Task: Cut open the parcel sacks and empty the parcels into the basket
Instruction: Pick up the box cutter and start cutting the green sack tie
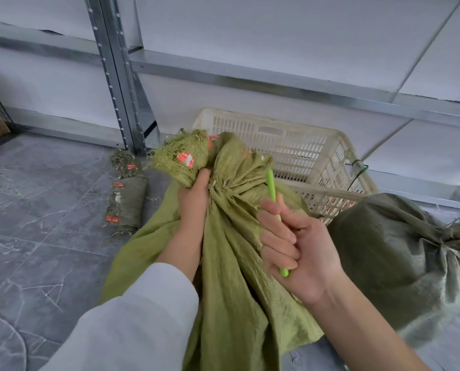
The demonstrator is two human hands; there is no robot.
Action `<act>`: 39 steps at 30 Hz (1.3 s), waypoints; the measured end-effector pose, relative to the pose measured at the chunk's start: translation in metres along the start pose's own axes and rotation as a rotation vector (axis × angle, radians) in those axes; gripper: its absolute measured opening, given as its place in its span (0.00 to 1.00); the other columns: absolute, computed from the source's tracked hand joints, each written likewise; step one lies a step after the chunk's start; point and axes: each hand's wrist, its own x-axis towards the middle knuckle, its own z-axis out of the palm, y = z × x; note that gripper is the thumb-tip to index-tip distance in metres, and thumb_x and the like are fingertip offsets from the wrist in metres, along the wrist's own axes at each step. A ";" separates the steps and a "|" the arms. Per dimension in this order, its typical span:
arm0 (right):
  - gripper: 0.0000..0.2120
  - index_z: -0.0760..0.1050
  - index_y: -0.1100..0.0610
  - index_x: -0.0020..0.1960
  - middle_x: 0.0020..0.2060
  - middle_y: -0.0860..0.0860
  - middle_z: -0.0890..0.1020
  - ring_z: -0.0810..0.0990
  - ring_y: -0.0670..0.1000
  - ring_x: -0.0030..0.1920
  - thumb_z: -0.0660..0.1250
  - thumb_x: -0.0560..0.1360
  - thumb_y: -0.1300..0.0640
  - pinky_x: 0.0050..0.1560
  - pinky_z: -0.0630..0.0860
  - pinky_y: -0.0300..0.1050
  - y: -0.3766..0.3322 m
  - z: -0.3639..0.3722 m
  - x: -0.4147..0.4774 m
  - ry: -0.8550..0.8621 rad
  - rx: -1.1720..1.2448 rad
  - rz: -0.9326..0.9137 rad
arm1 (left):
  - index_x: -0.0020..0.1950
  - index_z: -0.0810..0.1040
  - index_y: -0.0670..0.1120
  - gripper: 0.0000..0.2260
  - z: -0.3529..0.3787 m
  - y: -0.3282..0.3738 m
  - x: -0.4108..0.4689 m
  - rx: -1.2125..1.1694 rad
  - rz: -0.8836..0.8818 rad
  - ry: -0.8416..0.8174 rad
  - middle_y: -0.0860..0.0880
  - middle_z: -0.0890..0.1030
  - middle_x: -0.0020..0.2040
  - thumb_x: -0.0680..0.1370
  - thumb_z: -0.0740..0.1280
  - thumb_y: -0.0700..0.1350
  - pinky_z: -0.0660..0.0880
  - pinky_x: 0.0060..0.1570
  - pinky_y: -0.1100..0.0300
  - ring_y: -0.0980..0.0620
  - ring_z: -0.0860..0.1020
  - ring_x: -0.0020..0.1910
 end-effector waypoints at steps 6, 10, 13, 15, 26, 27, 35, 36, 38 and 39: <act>0.14 0.70 0.58 0.45 0.27 0.51 0.61 0.57 0.45 0.21 0.53 0.83 0.51 0.20 0.54 0.37 0.004 0.000 0.013 0.160 -0.458 -0.289 | 0.56 0.80 0.51 0.18 0.021 0.002 -0.024 0.017 0.099 -0.194 0.59 0.82 0.51 0.69 0.72 0.56 0.71 0.49 0.69 0.59 0.78 0.51; 0.14 0.71 0.58 0.46 0.31 0.54 0.72 0.68 0.51 0.27 0.54 0.82 0.50 0.25 0.67 0.42 0.009 0.003 0.025 0.253 -0.704 -0.459 | 0.63 0.78 0.49 0.22 0.014 -0.003 -0.027 -0.005 0.071 -0.296 0.54 0.83 0.55 0.74 0.69 0.59 0.76 0.51 0.66 0.54 0.81 0.54; 0.14 0.70 0.61 0.44 0.38 0.57 0.79 0.78 0.54 0.38 0.53 0.83 0.56 0.35 0.76 0.44 0.011 0.004 0.033 0.324 -0.846 -0.527 | 0.62 0.77 0.40 0.39 0.004 -0.008 -0.032 0.012 -0.199 -0.446 0.38 0.82 0.45 0.66 0.67 0.71 0.78 0.47 0.52 0.39 0.81 0.44; 0.15 0.69 0.60 0.41 0.43 0.59 0.80 0.80 0.53 0.46 0.52 0.84 0.58 0.40 0.78 0.44 0.014 0.003 0.039 0.406 -0.937 -0.518 | 0.60 0.78 0.40 0.36 -0.002 -0.010 -0.034 -0.046 -0.287 -0.552 0.39 0.83 0.48 0.68 0.66 0.69 0.79 0.45 0.52 0.42 0.83 0.46; 0.14 0.69 0.57 0.40 0.40 0.53 0.73 0.72 0.52 0.42 0.54 0.83 0.56 0.42 0.70 0.47 0.039 0.000 0.078 0.661 -1.475 -0.569 | 0.56 0.79 0.38 0.16 -0.047 -0.007 -0.022 0.036 -0.206 -0.480 0.43 0.86 0.46 0.74 0.74 0.46 0.81 0.45 0.54 0.46 0.85 0.45; 0.15 0.69 0.58 0.40 0.40 0.52 0.73 0.72 0.51 0.42 0.53 0.83 0.56 0.43 0.69 0.47 0.041 0.000 0.080 0.659 -1.499 -0.598 | 0.55 0.78 0.38 0.12 -0.051 -0.005 -0.020 0.022 -0.220 -0.538 0.46 0.86 0.42 0.75 0.72 0.42 0.80 0.39 0.58 0.50 0.84 0.39; 0.16 0.70 0.58 0.43 0.44 0.58 0.76 0.79 0.50 0.39 0.52 0.83 0.52 0.30 0.76 0.39 0.047 -0.011 0.092 0.668 -1.417 -0.585 | 0.43 0.79 0.39 0.06 -0.060 -0.004 -0.023 0.240 -0.126 -0.524 0.51 0.79 0.28 0.79 0.65 0.33 0.72 0.28 0.66 0.57 0.74 0.25; 0.16 0.71 0.58 0.42 0.41 0.56 0.77 0.78 0.41 0.34 0.52 0.83 0.52 0.30 0.75 0.34 0.048 -0.009 0.092 0.655 -1.409 -0.605 | 0.42 0.79 0.40 0.08 -0.061 -0.003 -0.021 0.241 -0.104 -0.479 0.50 0.79 0.29 0.79 0.64 0.34 0.71 0.28 0.65 0.56 0.74 0.26; 0.17 0.72 0.57 0.41 0.37 0.52 0.78 0.76 0.38 0.31 0.52 0.83 0.53 0.32 0.73 0.32 0.050 -0.004 0.093 0.601 -1.416 -0.636 | 0.41 0.79 0.40 0.09 -0.067 0.001 -0.015 0.276 -0.073 -0.384 0.46 0.78 0.32 0.80 0.64 0.35 0.68 0.31 0.63 0.53 0.72 0.29; 0.17 0.72 0.56 0.41 0.37 0.52 0.78 0.76 0.41 0.33 0.53 0.83 0.53 0.36 0.75 0.37 0.051 -0.001 0.094 0.562 -1.432 -0.623 | 0.40 0.79 0.40 0.09 -0.072 0.003 -0.012 0.303 -0.063 -0.343 0.46 0.77 0.33 0.80 0.64 0.35 0.68 0.31 0.63 0.53 0.72 0.29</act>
